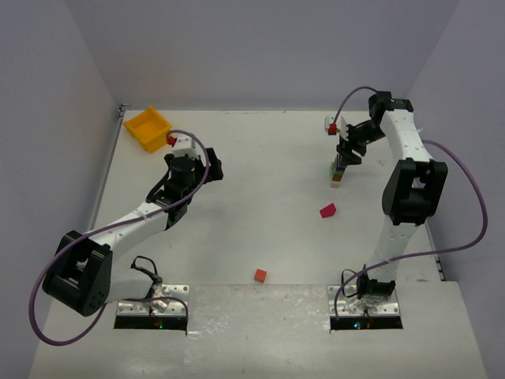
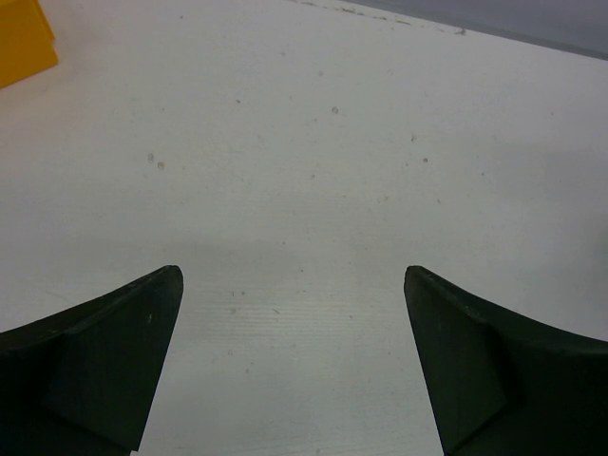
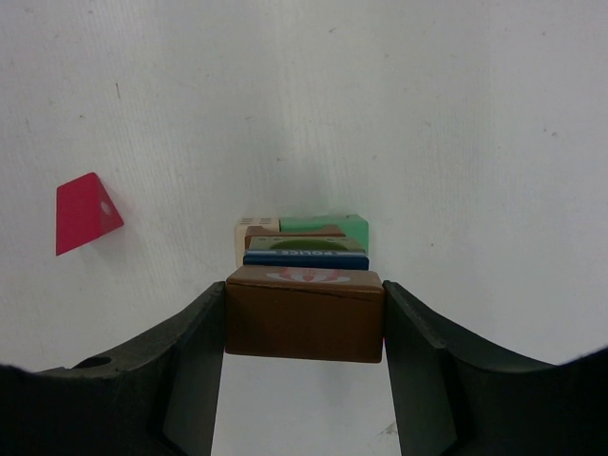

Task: Build the wood block tower

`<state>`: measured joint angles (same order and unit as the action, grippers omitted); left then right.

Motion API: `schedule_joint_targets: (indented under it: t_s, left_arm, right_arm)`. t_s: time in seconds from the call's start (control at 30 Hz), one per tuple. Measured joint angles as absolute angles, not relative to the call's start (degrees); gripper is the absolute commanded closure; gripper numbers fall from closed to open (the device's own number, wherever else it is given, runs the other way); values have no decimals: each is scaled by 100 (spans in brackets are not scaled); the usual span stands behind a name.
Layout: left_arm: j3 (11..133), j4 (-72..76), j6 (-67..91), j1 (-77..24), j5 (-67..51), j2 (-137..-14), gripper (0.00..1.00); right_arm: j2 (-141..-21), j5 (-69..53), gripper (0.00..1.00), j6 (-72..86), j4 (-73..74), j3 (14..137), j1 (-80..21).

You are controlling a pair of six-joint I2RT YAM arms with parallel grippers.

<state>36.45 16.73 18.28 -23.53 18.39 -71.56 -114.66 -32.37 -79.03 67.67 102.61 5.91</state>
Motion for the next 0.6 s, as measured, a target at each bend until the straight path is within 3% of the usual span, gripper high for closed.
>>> schedule_joint_targets:
  t_s: [0.6]
  left_arm:
    - [3715, 1669, 1826, -2353, 1820, -7181, 0]
  right_arm:
    - [-11526, -3330, 52, -7804, 6751, 10348, 592]
